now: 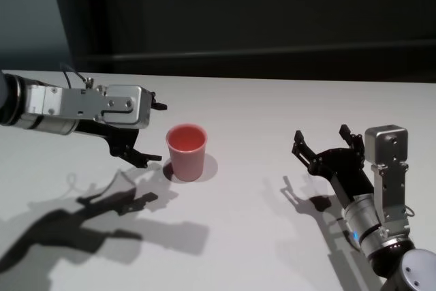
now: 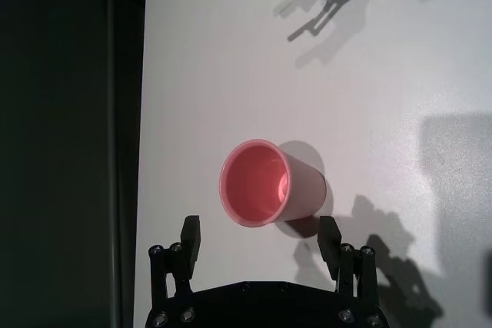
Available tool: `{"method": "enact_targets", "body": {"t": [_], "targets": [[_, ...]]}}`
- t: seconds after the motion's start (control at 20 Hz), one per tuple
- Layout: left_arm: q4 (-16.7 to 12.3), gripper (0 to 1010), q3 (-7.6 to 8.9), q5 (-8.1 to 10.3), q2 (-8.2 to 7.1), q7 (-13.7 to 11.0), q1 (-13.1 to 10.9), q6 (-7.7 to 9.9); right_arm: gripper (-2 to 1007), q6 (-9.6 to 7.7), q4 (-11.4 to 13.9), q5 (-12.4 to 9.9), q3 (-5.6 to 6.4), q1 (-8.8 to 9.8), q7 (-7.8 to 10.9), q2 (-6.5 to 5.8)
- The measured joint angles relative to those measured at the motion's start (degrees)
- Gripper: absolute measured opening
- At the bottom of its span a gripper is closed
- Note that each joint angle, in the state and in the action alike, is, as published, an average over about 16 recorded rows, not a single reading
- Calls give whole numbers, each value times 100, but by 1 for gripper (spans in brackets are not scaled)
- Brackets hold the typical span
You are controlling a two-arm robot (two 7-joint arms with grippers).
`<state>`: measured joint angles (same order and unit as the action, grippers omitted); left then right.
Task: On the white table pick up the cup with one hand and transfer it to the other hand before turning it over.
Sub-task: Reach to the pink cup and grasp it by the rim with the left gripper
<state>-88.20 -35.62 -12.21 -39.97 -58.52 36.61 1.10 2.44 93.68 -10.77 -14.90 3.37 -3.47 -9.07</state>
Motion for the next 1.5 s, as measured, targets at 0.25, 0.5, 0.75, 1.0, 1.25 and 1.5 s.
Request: {"method": "enact_targets", "body": {"t": [0.25,0.5,0.75,1.0,1.25,1.5], "targets": [[316,1003,-446,-286,202,-326,463,-171,1002,0,0,0,0,0,0,0],[617,1003,-806,-529,407,-525,821,-350,1002,0,0,0,0,0,0,0],[896,1003,-1074,-705,579,-633,1063,-481,1002,0,0,0,0,0,0,0],[1132,1003,-1277,-809,706,-716,1217,-544,1002,0,0,0,0,0,0,0],[1343,1003,-1466,-891,808,-806,1333,-556,1002,0,0,0,0,0,0,0],[1529,1001,-1631,-924,901,-896,1415,-534,1002,0,0,0,0,0,0,0]]}}
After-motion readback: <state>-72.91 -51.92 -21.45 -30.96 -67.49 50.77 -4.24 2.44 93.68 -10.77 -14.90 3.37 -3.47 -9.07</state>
